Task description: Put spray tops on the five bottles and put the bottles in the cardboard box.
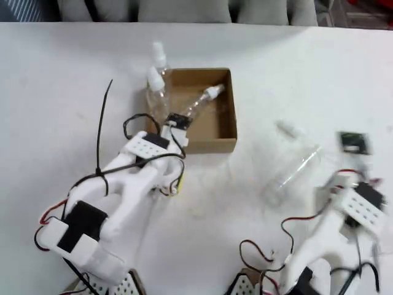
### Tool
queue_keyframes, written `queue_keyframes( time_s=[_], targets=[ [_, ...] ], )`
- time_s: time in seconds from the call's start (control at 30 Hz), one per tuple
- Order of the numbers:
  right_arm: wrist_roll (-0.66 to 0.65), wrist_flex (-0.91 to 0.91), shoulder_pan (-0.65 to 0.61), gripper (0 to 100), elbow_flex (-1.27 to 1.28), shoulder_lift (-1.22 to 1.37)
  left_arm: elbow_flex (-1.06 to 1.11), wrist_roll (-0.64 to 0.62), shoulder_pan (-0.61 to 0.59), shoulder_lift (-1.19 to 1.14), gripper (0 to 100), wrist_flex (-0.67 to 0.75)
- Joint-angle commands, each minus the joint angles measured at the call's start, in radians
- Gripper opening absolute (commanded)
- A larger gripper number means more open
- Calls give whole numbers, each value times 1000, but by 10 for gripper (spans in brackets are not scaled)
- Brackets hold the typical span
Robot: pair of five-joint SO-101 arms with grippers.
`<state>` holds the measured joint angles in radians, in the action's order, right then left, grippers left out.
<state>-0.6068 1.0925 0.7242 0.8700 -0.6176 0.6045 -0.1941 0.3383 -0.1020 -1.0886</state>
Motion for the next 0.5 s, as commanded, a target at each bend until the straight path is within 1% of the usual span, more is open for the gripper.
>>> queue_keyframes(
  time_s=[0.0, 0.07, 0.2, 0.33, 0.4, 0.47],
  targets=[
    [-163, 73, 85, 18, -123, -88, -3, 12, -41, 7, 20, -25],
    [-212, 102, 120, 18, -158, -93, 12, 14, -42, 47, 20, -23],
    [-221, 85, 186, 18, -222, -35, 83, 14, -71, 160, 20, 28],
    [-221, 84, 232, 18, -342, 110, 146, 12, -101, 248, 20, 54],
    [-221, 84, 260, 18, -427, 205, 161, 12, -104, 277, 20, 46],
    [-221, 85, 294, 18, -519, 298, 166, 12, -142, 308, 20, 12]
  ],
)
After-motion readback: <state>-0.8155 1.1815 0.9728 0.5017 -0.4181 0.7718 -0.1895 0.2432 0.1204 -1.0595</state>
